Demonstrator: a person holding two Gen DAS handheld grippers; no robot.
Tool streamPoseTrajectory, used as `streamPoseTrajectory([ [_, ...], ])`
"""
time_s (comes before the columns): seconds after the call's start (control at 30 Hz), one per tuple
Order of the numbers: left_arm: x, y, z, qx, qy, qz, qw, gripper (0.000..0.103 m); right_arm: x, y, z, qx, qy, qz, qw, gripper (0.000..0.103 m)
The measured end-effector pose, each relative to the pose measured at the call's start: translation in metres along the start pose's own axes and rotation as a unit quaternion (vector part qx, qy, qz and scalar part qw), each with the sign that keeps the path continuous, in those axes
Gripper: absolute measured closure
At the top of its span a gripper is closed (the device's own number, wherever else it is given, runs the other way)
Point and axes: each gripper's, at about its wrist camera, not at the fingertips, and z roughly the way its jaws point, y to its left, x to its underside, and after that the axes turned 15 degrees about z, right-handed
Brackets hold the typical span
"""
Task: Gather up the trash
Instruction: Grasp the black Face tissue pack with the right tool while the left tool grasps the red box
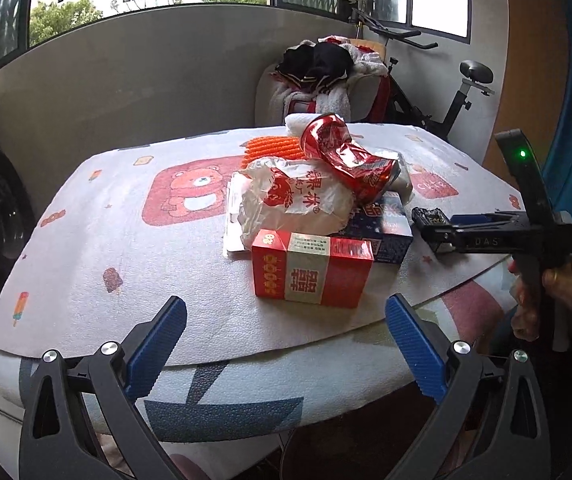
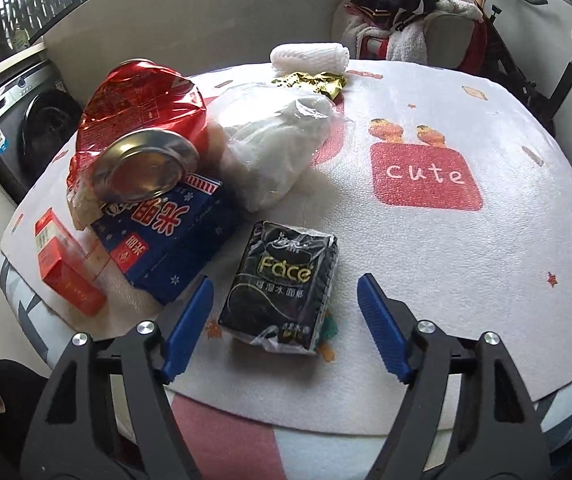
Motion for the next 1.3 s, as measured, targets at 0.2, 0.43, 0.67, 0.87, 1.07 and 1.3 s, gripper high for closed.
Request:
streamPoseTrajectory([
  [0.2,-0.004,-0.013,0.017,0.001,0.005,0.038,0.9993,0.006,-0.005,0.006,0.004,-0.003,0.006,-0.009,1.000,0.058],
  [0.43,-0.016,-0.012,0.046,0.020,0.014,0.040,0.9989,0.006,0.003,0.000,-0.021,-0.016,-0.021,0.011,1.000,0.060],
  [0.67,-0.036,-0.012,0.066,0.037,0.008,0.037,0.9986,0.006,0.012,0.002,-0.039,-0.012,-0.041,-0.009,0.999,0.060],
  [0.87,-0.037,0.003,0.085,0.036,0.033,0.000,0.9988,0.006,0.019,-0.002,-0.045,-0.014,-0.041,-0.004,0.999,0.060],
  [1.07,-0.032,0.009,0.086,0.054,0.038,-0.004,0.9978,0.015,0.030,-0.004,-0.048,-0.012,-0.038,-0.003,0.999,0.060],
  [1.3,-0.026,-0.001,0.052,0.062,0.019,0.021,0.9977,0.015,0.043,0.006,-0.063,-0.016,-0.041,-0.022,0.999,0.060],
])
